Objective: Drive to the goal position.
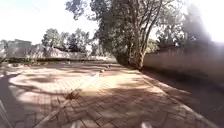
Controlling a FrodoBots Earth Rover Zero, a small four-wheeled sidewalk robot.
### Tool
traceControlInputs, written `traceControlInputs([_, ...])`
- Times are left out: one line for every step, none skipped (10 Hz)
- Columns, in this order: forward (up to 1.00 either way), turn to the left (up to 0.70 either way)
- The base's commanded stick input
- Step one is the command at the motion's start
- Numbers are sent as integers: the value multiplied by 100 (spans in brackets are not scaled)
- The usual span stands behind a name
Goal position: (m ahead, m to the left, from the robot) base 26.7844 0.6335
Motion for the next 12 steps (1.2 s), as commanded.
traceControlInputs([70, -33])
traceControlInputs([70, -33])
traceControlInputs([70, -35])
traceControlInputs([70, -29])
traceControlInputs([70, 0])
traceControlInputs([70, 0])
traceControlInputs([70, 0])
traceControlInputs([70, 0])
traceControlInputs([70, 0])
traceControlInputs([70, 0])
traceControlInputs([70, 0])
traceControlInputs([70, 0])
